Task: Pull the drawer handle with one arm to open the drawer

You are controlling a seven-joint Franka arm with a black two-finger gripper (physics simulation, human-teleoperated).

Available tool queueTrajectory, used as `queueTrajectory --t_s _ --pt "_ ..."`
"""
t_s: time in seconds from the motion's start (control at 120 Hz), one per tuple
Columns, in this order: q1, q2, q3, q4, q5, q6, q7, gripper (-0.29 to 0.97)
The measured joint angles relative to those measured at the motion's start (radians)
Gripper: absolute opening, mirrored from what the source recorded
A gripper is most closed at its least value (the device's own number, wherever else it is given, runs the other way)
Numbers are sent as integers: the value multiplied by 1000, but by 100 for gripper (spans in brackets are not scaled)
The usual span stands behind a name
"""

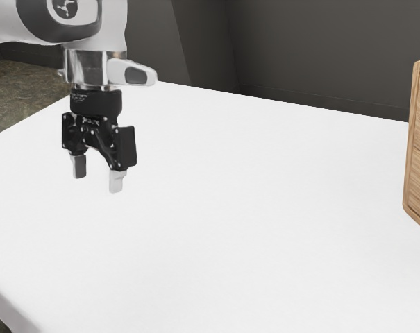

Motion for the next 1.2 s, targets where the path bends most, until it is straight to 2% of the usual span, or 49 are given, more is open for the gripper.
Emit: queueTrajectory --t_s 0.092,0.2,0.35,0.433,0.575,0.758,1.008,1.2 --pt "-1 1 4 -13 -1 154 17 68" --pt "-4 -6 6 -2 -3 264 34 68" --pt "-3 -75 -2 184 -32 311 11 68" --pt "9 -51 -3 196 -64 330 -75 68" --pt "-2 159 -2 165 -119 452 -255 68" --pt "-27 279 -10 159 -167 593 -481 68" --pt "-37 293 -82 165 -203 711 -705 68" --pt "-126 287 -86 166 -208 721 -844 68"
